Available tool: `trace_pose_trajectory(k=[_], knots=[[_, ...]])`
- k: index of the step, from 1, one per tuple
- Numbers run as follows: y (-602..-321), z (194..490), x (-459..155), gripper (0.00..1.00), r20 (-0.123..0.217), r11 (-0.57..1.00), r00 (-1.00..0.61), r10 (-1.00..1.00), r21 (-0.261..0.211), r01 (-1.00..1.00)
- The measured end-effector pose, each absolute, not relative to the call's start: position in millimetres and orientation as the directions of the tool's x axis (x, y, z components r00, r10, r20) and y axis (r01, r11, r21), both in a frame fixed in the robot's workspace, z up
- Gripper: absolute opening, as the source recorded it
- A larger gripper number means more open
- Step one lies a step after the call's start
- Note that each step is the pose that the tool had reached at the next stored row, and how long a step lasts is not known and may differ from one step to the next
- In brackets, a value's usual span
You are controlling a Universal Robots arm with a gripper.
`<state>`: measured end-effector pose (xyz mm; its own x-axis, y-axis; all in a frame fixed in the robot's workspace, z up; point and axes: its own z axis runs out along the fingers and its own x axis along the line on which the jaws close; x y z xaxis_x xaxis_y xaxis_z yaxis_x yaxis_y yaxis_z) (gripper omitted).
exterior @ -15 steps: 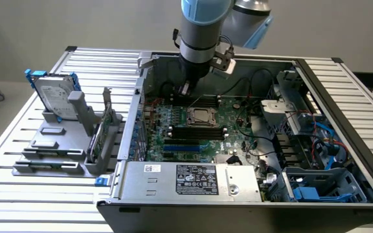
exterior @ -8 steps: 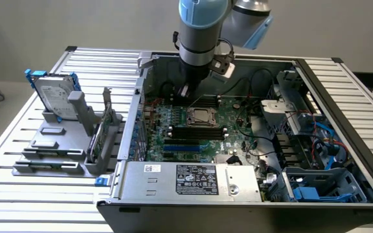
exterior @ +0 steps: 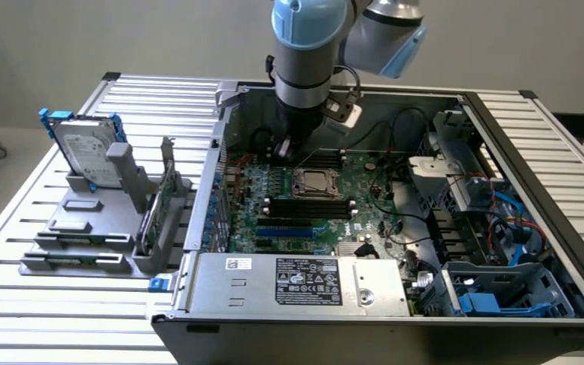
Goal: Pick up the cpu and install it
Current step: 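Close the cpu cover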
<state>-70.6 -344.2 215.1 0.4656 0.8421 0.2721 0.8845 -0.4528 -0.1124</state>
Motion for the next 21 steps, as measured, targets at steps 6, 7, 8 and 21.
trace_pose_trajectory(k=[6,7,8,21], knots=[[-343.2,209.0,-71.7,0.11,0.260,-0.459,0.468,0.845,-0.098,0.883],[-342.8,208.2,-71.7,0.11,0.258,-0.460,0.468,0.845,-0.095,0.883],[-342.3,207.5,-71.7,0.11,0.257,-0.461,0.468,0.845,-0.093,0.883],[-335.4,201.9,-72.5,0.11,0.236,-0.476,0.477,0.846,-0.065,0.877]])
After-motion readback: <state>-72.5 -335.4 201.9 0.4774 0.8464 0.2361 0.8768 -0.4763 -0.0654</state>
